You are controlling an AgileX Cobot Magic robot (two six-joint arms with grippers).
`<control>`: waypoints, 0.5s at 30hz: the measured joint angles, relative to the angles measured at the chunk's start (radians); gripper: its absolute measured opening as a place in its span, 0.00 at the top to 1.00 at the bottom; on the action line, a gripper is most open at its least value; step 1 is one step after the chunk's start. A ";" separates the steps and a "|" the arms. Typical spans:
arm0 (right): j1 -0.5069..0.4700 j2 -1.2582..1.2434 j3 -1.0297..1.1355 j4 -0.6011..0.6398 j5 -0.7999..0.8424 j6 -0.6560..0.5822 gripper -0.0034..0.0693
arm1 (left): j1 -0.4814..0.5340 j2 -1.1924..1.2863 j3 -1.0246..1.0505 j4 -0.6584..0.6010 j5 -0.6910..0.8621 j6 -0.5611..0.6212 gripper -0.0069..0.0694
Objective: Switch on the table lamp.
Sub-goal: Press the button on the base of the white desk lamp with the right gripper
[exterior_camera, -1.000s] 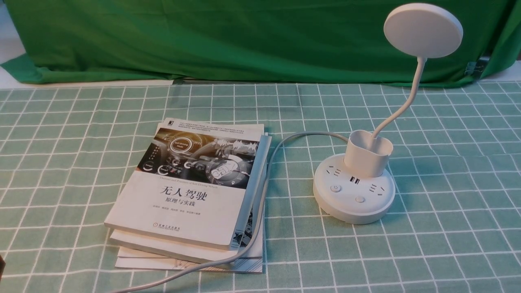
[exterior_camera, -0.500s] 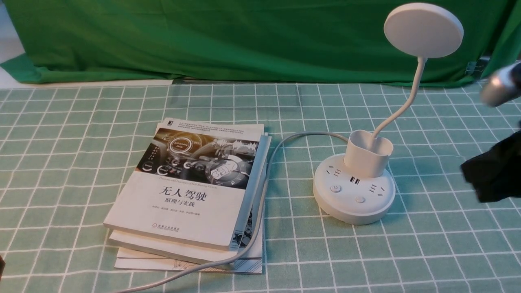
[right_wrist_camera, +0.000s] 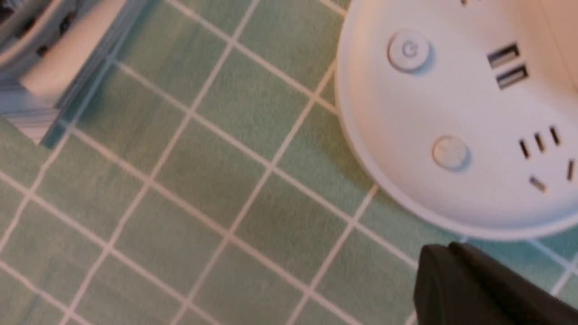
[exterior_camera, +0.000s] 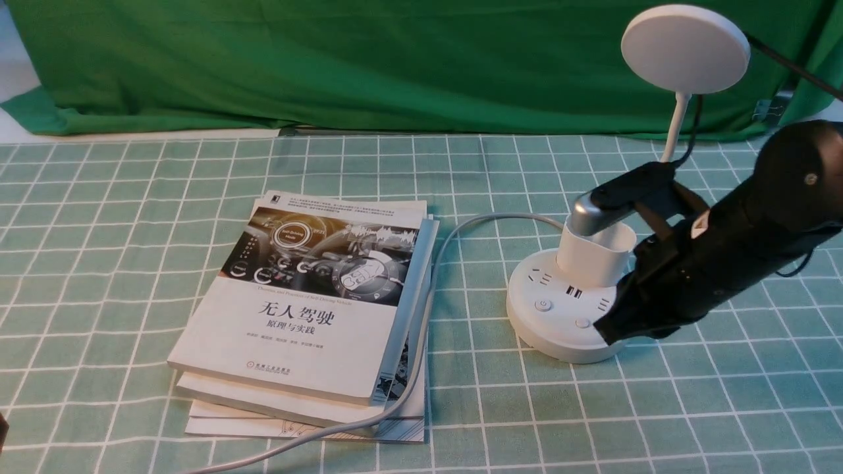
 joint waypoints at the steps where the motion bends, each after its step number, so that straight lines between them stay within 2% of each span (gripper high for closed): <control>1: 0.002 0.008 -0.005 0.001 -0.002 0.000 0.92 | 0.000 0.000 0.000 0.000 0.000 0.000 0.88; 15: 0.014 0.129 -0.037 -0.087 -0.165 0.030 0.92 | 0.000 0.000 0.000 0.000 0.000 0.000 0.88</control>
